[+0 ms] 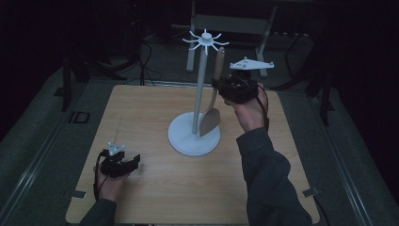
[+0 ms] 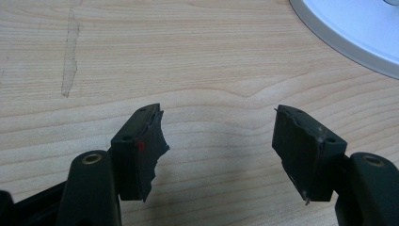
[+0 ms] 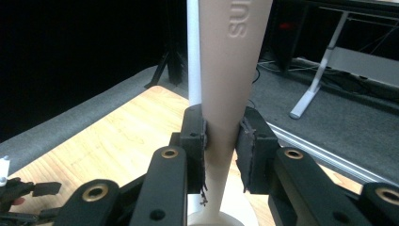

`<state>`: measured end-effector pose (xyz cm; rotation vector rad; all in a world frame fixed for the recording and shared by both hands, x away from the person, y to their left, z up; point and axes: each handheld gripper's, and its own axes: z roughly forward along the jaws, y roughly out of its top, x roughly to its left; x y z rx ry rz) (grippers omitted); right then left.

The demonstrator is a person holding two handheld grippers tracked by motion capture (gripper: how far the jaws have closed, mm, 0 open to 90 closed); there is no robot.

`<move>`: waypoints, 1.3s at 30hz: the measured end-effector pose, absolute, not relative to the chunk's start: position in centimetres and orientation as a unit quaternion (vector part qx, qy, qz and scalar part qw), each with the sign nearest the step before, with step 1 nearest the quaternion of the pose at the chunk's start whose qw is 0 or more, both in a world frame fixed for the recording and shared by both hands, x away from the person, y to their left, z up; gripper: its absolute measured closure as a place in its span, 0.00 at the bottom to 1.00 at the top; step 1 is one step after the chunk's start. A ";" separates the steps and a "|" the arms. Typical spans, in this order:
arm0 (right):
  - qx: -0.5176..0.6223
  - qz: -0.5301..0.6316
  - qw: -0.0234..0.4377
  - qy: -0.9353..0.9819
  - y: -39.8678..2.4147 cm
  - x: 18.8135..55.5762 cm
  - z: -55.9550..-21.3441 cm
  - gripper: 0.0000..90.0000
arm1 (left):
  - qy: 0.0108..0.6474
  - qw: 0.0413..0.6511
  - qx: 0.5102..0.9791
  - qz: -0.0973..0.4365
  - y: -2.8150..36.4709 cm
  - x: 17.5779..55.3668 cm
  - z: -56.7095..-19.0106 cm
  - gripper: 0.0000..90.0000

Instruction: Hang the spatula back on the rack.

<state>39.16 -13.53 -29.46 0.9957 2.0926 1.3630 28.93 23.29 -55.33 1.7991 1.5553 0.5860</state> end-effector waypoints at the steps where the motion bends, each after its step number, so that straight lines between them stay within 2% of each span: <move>1: 0.360 0.494 0.225 0.759 -13.5 39.2 -29.4 0.82 | 0.597 0.339 0.691 0.225 23.3 28.9 -55.3 0.38; 25: 0.365 0.490 0.227 0.758 -12.6 40.0 -30.0 0.81 | 0.598 0.341 0.689 0.225 23.2 28.9 -55.4 0.38; 27: 0.366 0.494 0.225 0.756 -12.7 40.0 -30.0 0.74 | 0.597 0.341 0.690 0.225 23.2 28.9 -55.3 0.38; 39: 0.374 0.488 0.241 0.751 -13.2 39.8 -30.7 0.51 | 0.596 0.340 0.692 0.225 23.2 28.9 -55.4 0.38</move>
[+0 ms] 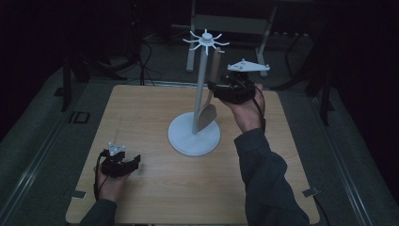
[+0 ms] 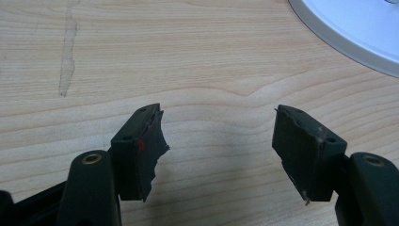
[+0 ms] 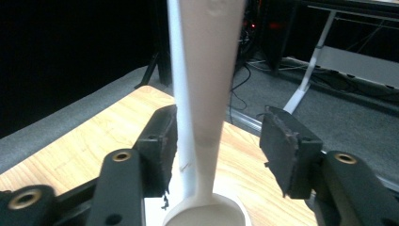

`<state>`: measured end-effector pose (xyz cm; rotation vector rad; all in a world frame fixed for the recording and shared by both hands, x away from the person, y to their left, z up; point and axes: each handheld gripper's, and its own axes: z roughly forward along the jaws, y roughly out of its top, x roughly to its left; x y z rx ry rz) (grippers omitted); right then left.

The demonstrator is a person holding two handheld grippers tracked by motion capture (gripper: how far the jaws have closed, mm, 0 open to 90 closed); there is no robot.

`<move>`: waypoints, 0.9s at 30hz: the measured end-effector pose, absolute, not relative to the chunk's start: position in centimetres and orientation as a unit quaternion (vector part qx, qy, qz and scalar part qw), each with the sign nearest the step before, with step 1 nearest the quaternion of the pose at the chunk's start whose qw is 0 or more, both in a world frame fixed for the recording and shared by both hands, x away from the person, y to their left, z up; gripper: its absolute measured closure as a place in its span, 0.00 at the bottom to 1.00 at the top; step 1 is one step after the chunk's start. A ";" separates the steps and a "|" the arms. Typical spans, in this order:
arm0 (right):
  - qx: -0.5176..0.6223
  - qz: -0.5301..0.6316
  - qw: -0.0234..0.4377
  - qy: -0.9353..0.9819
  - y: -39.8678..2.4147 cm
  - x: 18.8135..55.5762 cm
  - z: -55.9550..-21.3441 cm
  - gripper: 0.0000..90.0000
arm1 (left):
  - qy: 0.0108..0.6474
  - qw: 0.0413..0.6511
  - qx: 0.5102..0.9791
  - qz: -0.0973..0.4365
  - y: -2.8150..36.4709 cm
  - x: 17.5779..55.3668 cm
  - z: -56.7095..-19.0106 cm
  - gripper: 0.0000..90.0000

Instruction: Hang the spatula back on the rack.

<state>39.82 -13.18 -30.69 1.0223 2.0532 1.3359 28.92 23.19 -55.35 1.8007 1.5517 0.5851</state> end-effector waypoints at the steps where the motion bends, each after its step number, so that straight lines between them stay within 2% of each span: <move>1: 0.375 0.488 0.242 0.750 -13.3 39.9 -30.8 0.49 | 0.596 0.340 0.692 0.225 23.2 28.9 -55.4 0.38; 14: 0.381 0.486 0.248 0.747 -14.7 38.7 -32.4 0.42 | 0.597 0.340 0.691 0.226 23.1 29.0 -55.3 0.38; 27: 0.399 0.466 0.240 0.753 -16.7 37.5 -35.7 0.39 | 0.597 0.341 0.690 0.226 23.1 29.0 -55.4 0.38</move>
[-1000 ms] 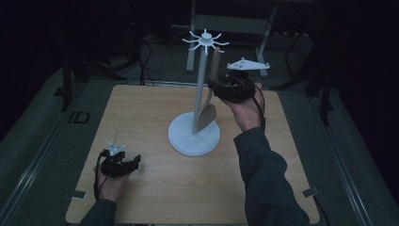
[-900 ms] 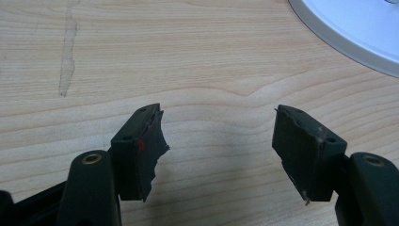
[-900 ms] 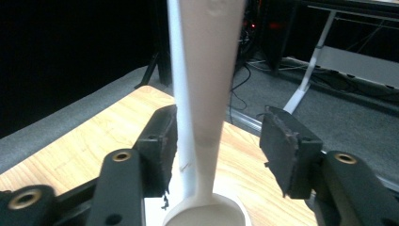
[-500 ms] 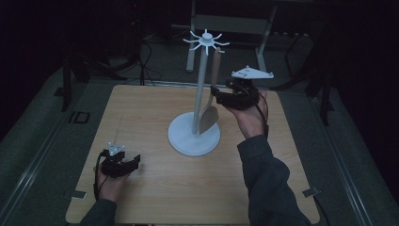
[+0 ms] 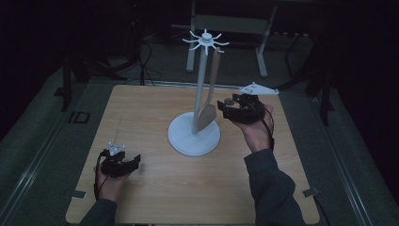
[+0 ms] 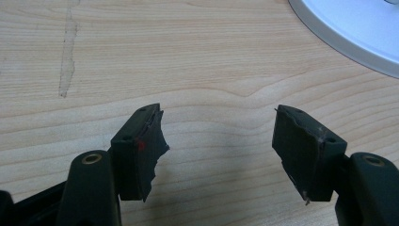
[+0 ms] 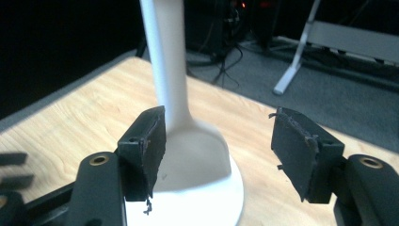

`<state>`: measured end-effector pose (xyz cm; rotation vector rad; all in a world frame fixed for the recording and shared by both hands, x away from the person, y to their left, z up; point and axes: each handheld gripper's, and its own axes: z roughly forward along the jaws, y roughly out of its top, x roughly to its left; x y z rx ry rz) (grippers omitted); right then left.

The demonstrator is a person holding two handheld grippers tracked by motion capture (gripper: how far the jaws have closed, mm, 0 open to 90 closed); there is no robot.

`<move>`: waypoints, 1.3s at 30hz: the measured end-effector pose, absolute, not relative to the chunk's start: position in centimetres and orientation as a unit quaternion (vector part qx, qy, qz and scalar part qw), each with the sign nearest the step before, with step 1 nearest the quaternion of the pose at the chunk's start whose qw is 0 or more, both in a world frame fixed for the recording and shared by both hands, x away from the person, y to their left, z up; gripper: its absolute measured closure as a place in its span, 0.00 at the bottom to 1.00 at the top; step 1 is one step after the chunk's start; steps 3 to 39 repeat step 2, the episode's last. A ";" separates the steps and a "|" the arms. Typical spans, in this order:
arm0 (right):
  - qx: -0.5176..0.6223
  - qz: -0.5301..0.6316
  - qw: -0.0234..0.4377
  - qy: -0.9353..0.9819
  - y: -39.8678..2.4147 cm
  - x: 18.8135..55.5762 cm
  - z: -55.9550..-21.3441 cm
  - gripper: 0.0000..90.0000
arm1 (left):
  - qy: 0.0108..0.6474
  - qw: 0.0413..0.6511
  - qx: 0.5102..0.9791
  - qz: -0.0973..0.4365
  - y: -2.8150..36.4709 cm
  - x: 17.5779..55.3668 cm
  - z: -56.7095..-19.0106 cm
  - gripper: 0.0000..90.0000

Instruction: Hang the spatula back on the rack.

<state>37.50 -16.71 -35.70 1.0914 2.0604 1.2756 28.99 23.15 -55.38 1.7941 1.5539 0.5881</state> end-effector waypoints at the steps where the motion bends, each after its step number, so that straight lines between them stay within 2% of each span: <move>1: 0.403 0.460 0.240 0.754 -17.0 37.4 -36.2 0.39 | 0.597 0.341 0.690 0.227 23.1 29.0 -55.4 0.38; 39: 0.406 0.452 0.243 0.757 -17.3 37.4 -36.9 0.39 | 0.597 0.341 0.690 0.226 23.2 29.0 -55.4 0.38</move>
